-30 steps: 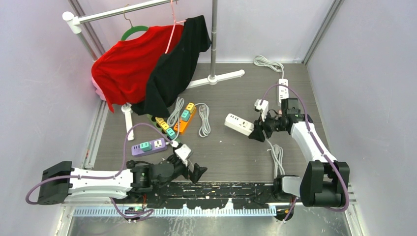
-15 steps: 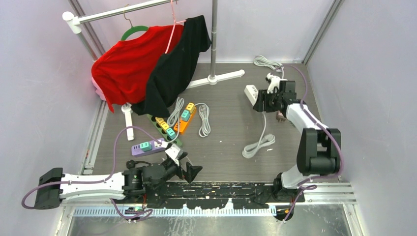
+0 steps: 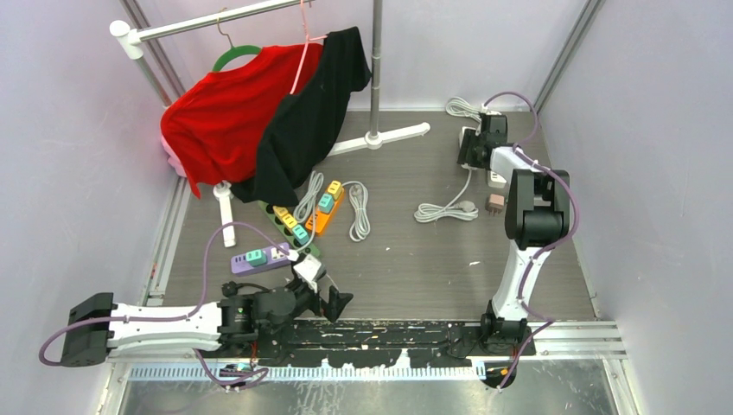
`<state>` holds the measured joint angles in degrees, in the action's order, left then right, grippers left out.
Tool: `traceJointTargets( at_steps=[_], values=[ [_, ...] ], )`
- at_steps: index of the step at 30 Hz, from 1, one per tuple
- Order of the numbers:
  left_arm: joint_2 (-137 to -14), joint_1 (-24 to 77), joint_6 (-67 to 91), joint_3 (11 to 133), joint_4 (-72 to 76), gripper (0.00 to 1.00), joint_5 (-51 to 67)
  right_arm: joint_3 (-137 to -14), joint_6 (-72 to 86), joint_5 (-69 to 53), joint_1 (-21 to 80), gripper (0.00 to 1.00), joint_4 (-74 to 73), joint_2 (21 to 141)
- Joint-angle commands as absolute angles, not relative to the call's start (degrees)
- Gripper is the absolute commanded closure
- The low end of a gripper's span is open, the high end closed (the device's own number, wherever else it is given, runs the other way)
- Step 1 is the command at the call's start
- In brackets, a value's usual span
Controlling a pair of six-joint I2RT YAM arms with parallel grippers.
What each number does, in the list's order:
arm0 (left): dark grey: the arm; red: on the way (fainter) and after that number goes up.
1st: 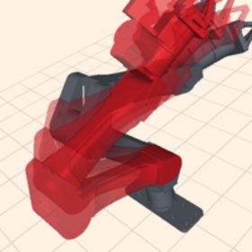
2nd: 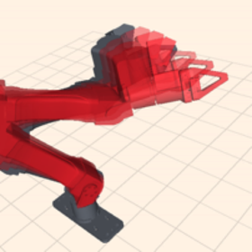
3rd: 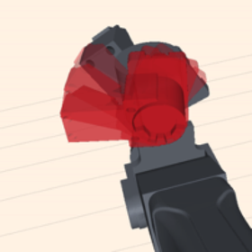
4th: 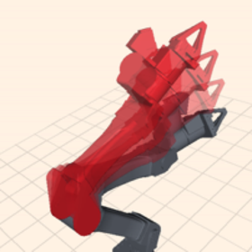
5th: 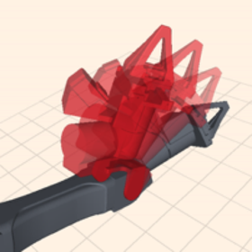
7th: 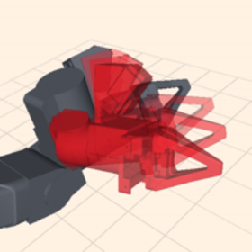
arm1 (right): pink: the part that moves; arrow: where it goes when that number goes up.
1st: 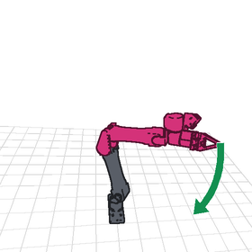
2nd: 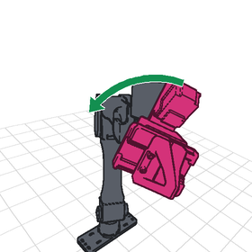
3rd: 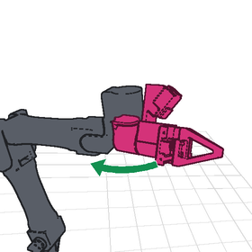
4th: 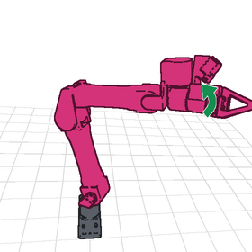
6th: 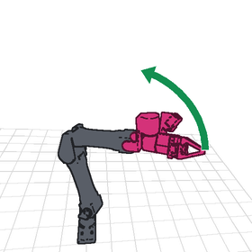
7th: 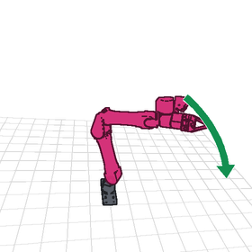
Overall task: Pull the plug off the socket
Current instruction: Place the socket at the center of the board.
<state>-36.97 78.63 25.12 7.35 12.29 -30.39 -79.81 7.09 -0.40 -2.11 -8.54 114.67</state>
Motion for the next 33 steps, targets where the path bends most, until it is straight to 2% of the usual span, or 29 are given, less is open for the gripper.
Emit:
traceJointTargets(
  at_steps=[1,5,11,15,21,29,33],
  values=[
    [-38.71,78.35,24.98,11.03,12.54,0.00,-32.64,-84.91,6.72,4.59,-1.96,0.91,-8.06,115.96],
    [-41.30,78.40,24.79,12.00,13.37,0.00,-32.46,-84.97,5.60,5.07,-1.61,0.79,-9.05,117.51],
    [-44.48,78.40,24.81,15.43,10.86,0.00,-31.75,-84.54,4.79,5.11,-1.49,0.49,-10.53,118.21],
    [-46.05,78.40,25.10,18.27,7.76,0.00,-31.25,-84.25,4.43,5.01,-1.49,0.37,-11.48,117.44],
    [-46.95,78.38,26.69,21.18,3.98,0.00,-31.02,-81.68,3.83,4.77,-1.49,0.28,-11.34,113.63],
    [-48.73,78.31,26.57,28.89,-5.57,0.00,-30.94,-76.15,1.69,3.54,-1.65,0.27,-13.68,101.86],
    [-49.46,77.37,26.19,32.01,-8.76,0.00,-30.48,-72.42,-2.12,-2.77,-2.10,0.26,-17.89,93.82]
  ],
)
